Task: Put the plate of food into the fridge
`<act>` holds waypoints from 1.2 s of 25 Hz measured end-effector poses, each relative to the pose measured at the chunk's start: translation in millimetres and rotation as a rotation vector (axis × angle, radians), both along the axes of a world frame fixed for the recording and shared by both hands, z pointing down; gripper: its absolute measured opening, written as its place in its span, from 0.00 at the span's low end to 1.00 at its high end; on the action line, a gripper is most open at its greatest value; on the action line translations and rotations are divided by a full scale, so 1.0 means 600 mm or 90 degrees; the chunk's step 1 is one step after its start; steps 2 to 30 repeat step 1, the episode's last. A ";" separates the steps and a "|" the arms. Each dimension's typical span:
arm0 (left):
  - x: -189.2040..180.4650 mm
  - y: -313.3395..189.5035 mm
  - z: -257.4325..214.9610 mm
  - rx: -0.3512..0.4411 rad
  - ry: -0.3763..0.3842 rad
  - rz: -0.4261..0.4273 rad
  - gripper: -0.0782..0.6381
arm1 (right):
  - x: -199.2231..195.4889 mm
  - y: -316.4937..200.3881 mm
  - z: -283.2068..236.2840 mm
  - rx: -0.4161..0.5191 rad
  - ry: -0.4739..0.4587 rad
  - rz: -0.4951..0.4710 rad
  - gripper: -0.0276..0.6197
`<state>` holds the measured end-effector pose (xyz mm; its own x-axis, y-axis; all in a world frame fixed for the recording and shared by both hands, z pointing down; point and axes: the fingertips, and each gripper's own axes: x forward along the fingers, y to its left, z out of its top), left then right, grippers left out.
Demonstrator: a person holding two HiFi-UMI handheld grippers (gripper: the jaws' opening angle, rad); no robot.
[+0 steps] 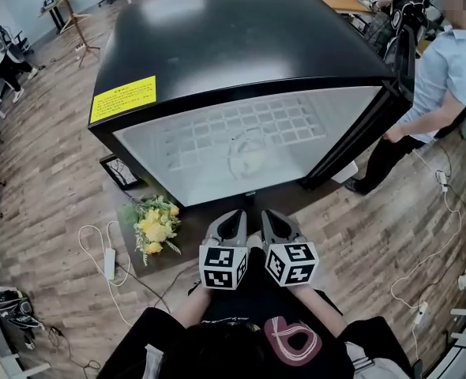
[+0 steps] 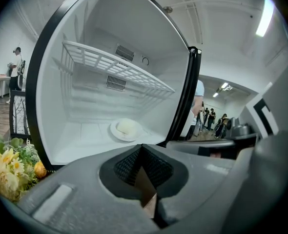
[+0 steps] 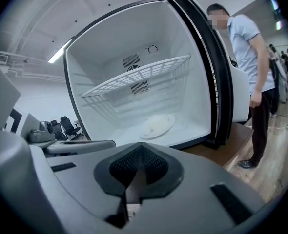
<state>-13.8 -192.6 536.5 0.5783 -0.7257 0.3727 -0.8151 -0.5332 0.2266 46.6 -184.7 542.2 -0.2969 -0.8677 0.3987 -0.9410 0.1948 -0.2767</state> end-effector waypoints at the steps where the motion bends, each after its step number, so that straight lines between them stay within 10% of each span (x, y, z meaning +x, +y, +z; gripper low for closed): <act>1: 0.002 -0.001 -0.002 0.003 -0.002 0.002 0.12 | 0.002 -0.001 -0.001 0.000 0.002 0.003 0.05; 30: 0.002 -0.001 -0.002 0.003 -0.002 0.002 0.12 | 0.002 -0.001 -0.001 0.000 0.002 0.003 0.05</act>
